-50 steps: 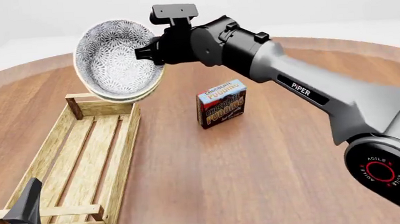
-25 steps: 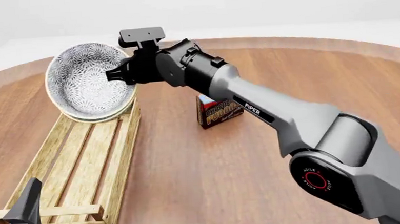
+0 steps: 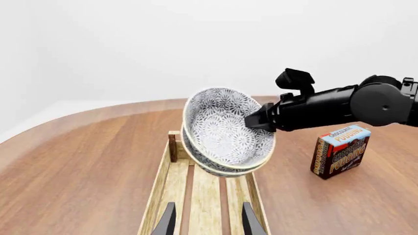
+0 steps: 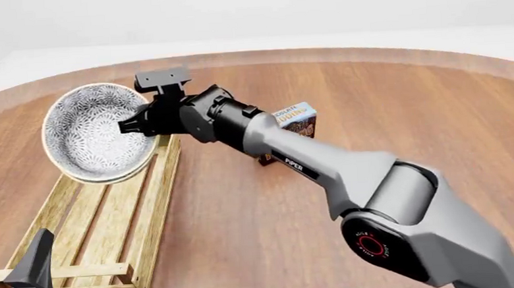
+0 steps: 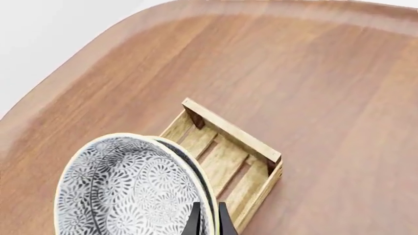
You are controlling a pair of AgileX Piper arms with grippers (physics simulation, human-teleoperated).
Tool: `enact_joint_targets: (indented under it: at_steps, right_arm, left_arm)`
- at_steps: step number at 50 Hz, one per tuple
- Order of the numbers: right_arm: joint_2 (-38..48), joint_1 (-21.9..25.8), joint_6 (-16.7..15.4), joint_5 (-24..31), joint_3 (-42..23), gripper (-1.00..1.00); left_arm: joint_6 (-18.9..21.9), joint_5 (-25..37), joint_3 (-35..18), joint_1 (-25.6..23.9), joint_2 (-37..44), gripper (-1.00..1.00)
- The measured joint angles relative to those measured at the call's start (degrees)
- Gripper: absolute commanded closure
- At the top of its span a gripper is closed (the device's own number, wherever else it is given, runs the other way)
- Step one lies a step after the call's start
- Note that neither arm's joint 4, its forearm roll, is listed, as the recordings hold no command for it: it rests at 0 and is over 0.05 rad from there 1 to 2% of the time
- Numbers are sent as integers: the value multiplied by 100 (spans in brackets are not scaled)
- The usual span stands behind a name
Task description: Stack the left bowl on the right bowl and place them in the tray.
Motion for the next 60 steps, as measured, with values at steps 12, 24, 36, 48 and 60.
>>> enact_joint_targets:
  at_steps: [12,24,36,48,60]
  right_arm:
    - [212,54,139,-368,111,100]
    - [440,59,220,-527,54,100]
    - [617,88,282,-597,-60,100]
    - [804,157,304,-584,-218,100]
    - [995,210,311,-564,-317,100]
  left_arm:
    - [0,0,0,0,0,-100]
    - [0,0,0,0,0,-100]
    - [0,0,0,0,0,-100]
    - [0,0,0,0,0,-100]
    - [0,0,0,0,0,-100]
